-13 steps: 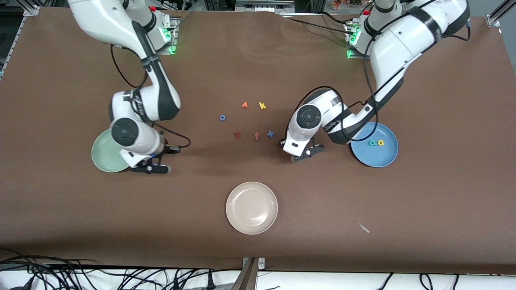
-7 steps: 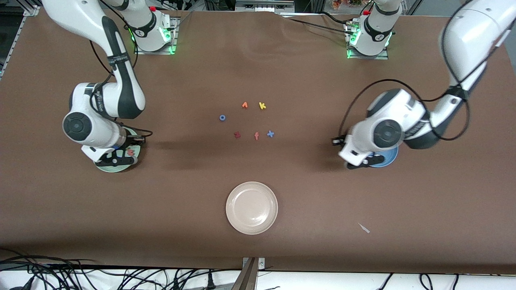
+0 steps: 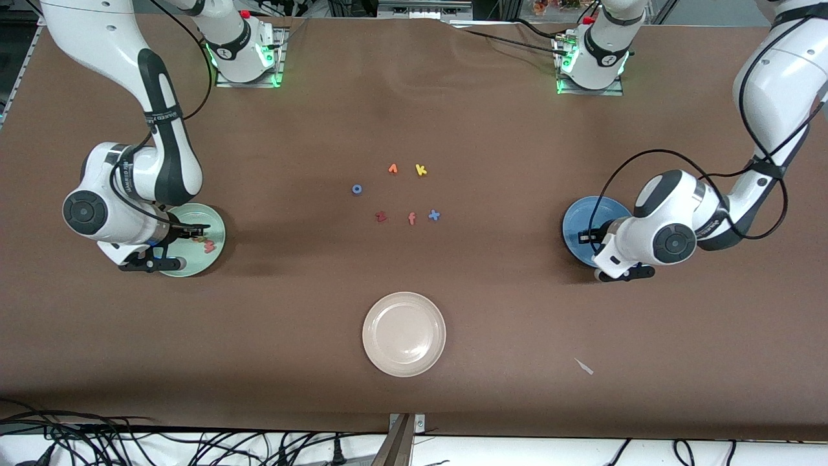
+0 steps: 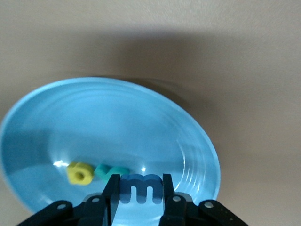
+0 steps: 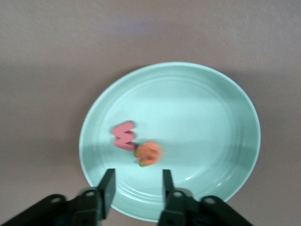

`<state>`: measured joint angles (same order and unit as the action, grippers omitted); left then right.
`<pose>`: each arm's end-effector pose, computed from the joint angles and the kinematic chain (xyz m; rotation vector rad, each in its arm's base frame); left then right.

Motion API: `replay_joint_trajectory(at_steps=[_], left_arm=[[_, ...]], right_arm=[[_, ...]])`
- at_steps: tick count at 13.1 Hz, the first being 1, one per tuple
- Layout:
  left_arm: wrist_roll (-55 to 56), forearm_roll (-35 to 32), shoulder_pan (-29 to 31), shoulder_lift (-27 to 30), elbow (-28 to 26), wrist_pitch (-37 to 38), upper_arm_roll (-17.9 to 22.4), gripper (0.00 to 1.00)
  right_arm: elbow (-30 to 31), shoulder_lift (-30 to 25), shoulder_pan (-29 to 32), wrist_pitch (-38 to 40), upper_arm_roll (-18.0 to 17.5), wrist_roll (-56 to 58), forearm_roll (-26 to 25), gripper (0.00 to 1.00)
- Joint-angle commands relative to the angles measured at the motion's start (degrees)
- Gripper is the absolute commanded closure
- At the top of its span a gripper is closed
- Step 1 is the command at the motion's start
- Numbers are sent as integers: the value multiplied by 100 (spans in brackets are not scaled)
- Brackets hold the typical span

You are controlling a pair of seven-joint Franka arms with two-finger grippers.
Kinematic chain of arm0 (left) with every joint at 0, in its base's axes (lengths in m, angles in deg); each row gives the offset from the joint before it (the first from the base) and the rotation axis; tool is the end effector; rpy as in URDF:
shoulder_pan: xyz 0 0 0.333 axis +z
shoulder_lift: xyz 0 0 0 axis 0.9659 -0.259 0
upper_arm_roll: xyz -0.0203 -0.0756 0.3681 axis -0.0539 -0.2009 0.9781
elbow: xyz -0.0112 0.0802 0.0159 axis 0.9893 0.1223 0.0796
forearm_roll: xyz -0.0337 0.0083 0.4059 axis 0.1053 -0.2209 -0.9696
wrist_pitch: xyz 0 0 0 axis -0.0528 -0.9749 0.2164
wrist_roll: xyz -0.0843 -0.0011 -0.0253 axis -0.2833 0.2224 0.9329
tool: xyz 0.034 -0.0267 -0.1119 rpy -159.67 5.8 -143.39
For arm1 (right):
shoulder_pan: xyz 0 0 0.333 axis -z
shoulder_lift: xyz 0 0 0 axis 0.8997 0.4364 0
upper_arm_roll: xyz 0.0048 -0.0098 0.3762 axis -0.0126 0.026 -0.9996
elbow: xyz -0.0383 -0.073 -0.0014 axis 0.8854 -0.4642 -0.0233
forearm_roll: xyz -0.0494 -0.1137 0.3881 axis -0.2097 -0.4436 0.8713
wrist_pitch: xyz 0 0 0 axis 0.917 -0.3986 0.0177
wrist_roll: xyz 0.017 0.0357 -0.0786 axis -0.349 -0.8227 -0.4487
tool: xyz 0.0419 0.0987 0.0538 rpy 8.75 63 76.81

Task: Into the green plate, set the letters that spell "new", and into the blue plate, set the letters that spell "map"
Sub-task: 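Drop blue m on the blue plate while the right gripper drops e on green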

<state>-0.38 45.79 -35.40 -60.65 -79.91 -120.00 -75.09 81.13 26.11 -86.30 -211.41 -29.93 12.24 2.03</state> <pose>0.6338 -0.0475 0.2062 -3.0660 -0.1893 0.5738 0.6407 0.0067 0.2763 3.0412 0.0608 -0.2910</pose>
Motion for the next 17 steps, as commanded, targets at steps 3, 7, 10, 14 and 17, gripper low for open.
replay_joint_trajectory(at_steps=[3,7,10,14,17], left_arm=[[-71,-131,-65,161,55,-11,-50,0],[-201,-157,-82,355,966,303,-401,0],[-570,-157,-643,303,2143,1129,-341,0],[-1072,-78,-1444,276,3314,2000,160,0],[-1624,-25,-1515,293,3746,2457,161,0]], right_arm=[[-516,-61,-243,869,-68,-438,91,0],[-570,-324,-357,1256,-68,-447,91,0],[-675,-649,-410,1818,-68,-438,82,0],[-966,-1061,-410,2514,-138,-421,-23,0],[-852,-1693,185,2567,-1031,-500,-627,0]])
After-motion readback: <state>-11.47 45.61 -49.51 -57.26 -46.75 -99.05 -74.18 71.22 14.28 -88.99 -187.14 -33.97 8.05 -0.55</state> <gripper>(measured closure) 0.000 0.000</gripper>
